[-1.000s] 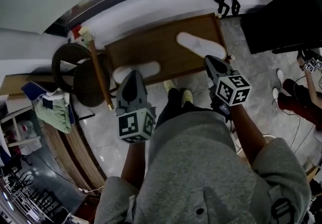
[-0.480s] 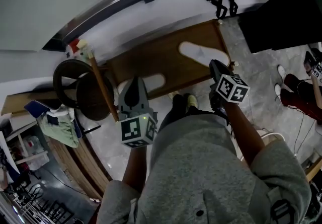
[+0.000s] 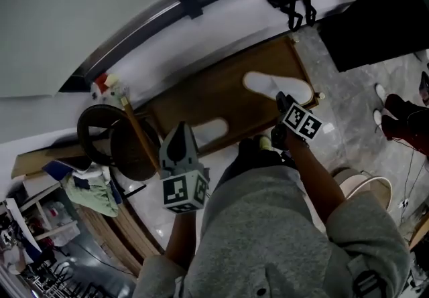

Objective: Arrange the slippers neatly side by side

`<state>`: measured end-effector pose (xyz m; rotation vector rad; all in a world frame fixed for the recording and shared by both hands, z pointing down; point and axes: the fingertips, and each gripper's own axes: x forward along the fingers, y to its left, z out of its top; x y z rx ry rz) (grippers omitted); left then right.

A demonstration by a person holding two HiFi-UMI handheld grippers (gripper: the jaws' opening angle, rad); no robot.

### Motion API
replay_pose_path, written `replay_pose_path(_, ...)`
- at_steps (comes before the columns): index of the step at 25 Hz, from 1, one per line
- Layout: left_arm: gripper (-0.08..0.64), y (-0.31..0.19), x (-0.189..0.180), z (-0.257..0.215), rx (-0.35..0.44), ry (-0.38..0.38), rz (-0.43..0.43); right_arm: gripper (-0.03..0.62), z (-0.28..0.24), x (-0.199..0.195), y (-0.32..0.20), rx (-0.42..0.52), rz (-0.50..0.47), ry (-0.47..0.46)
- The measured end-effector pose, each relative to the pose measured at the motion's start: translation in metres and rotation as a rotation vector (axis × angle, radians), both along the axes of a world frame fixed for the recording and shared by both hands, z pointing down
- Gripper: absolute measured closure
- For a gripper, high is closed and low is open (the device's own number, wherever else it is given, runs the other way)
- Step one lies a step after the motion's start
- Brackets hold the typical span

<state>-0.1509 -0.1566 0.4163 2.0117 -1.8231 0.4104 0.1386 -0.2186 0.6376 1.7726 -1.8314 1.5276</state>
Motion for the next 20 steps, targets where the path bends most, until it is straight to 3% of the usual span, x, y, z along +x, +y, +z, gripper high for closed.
replay_pose_path(8,0.545,-0.012,-0.003,0.008,-0.035,-0.015,0.024,0.433,0.04,0.006,-0.012,-0.08,0.328,-0.084)
replay_pose_path(12,0.546,-0.013,-0.001,0.008,-0.03,-0.011,0.032,0.434,0.045,0.021,-0.013,-0.09,0.502,-0.077)
replay_pose_path(18,0.545,-0.014,-0.006,0.007,-0.027,-0.014,0.041,0.447,0.061,0.029,-0.019,-0.162,0.625,-0.092)
replay_pose_path(20,0.545,-0.013,-0.008,0.008,-0.026,-0.013,0.04,0.541,0.06,0.031,-0.02,-0.174,0.605,-0.047)
